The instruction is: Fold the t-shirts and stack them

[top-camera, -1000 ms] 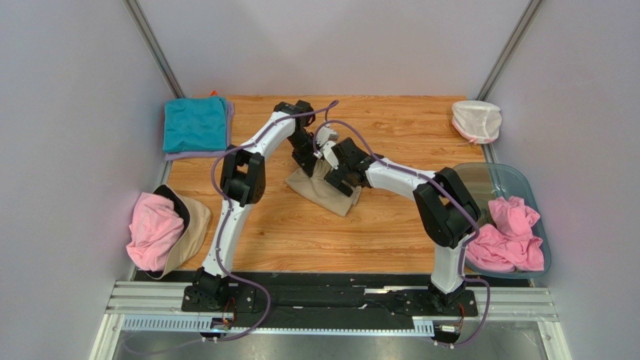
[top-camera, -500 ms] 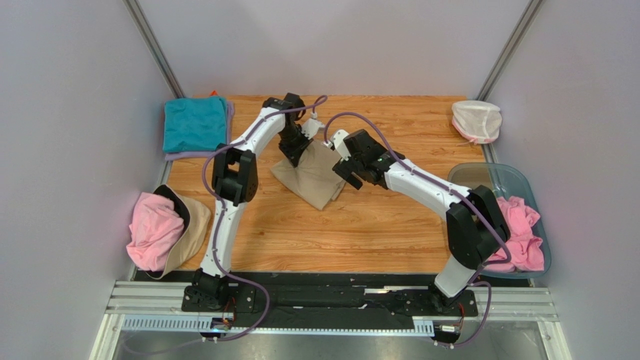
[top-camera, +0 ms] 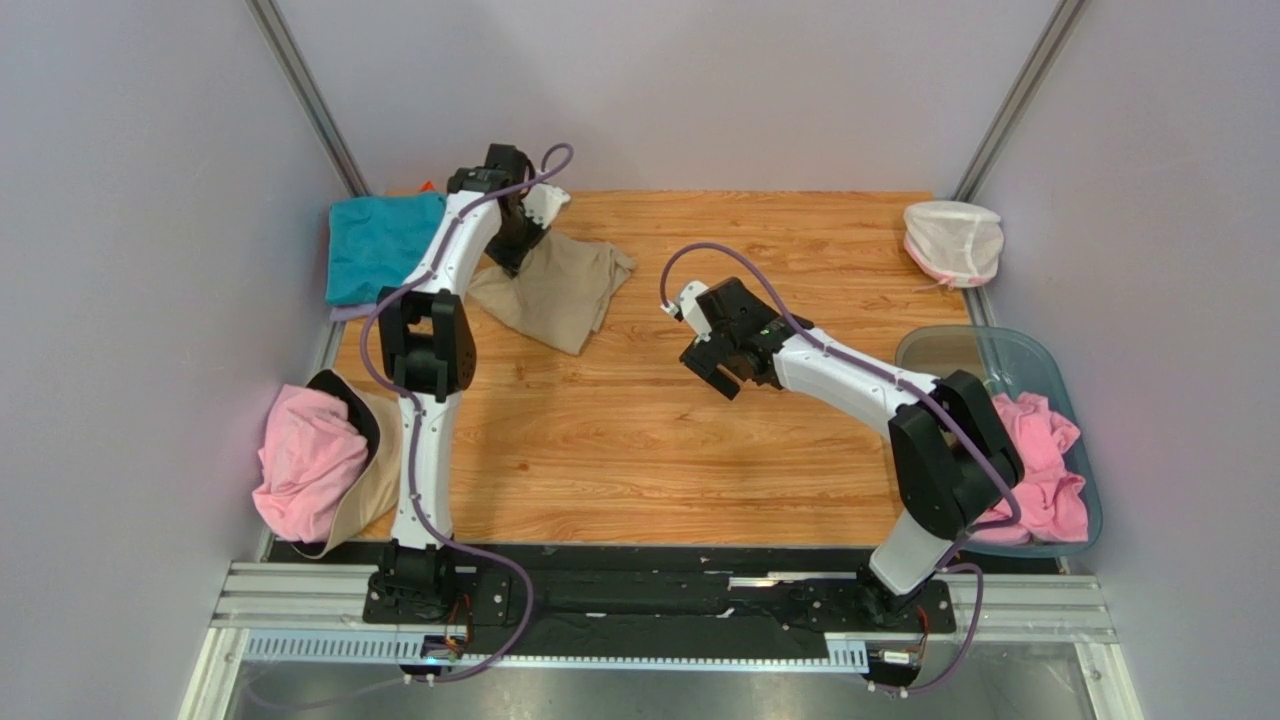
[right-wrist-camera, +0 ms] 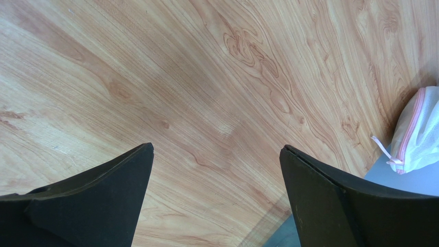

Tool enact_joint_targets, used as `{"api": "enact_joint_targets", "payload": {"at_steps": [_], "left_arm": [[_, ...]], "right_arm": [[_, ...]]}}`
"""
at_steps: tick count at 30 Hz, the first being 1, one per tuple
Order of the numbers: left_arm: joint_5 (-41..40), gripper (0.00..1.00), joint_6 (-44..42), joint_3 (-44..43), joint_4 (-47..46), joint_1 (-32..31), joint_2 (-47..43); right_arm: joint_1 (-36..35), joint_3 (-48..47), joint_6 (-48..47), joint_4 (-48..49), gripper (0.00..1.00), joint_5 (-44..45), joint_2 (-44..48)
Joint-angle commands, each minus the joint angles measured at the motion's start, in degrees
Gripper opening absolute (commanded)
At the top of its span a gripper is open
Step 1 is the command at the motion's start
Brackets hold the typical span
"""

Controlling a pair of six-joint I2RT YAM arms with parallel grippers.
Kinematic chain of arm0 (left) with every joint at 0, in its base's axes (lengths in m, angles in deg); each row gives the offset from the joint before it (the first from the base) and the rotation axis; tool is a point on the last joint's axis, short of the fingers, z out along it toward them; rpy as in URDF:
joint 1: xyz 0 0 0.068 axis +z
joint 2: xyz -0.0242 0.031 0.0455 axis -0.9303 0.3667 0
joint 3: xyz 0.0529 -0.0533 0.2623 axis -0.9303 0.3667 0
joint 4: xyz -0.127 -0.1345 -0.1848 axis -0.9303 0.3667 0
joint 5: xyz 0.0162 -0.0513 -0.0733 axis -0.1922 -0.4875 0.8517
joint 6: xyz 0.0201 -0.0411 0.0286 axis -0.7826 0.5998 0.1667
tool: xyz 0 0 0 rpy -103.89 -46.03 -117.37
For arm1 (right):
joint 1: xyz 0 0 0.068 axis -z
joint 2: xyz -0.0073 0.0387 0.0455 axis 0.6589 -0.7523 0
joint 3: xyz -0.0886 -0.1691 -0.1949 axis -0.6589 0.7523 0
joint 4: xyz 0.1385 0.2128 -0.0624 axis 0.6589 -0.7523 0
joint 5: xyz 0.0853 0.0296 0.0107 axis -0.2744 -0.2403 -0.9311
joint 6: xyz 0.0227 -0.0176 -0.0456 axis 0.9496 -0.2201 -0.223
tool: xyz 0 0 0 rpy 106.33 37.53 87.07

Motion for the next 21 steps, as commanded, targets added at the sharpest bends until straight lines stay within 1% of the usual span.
{"api": "enact_joint_targets", "payload": {"at_steps": [1,5,8,11,16,17,18,21], "left_arm": [[-6.0,0.0,-1.54,-3.3,-6.24,1.28,-6.34],[-9.77,0.0,-1.45,-2.78,-9.49,2.42,-8.45],[-11.18,0.0,-0.58,-1.81,-12.83,3.91,-11.0],[-12.85,0.0,-0.49,-2.77,-15.47,5.76,-12.41],[-15.84,0.0,-1.1,-5.32,-15.74,9.1,-11.79],[-15.93,0.0,-1.28,-5.15,-15.91,9.1,-11.79],[-16.54,0.0,-1.37,-4.88,-16.18,11.28,-11.79],[-16.46,0.0,-1.28,-3.57,-16.88,13.66,-12.14]], "right_arm": [[0.13,0.04,1.64,1.21,1.0,-0.17,-0.56],[0.13,0.92,1.55,1.12,1.0,-0.26,-0.56],[0.13,1.18,1.55,1.21,1.0,-0.35,-1.17],[0.13,1.18,1.73,0.94,1.0,-0.52,-1.44],[0.13,1.36,1.73,0.94,1.0,-0.79,-1.35],[0.13,1.36,1.81,0.94,1.0,-0.96,-1.35],[0.13,1.36,1.81,0.77,1.0,-1.05,-1.44],[0.13,1.27,1.99,0.5,1.0,-1.4,-1.62]]}}
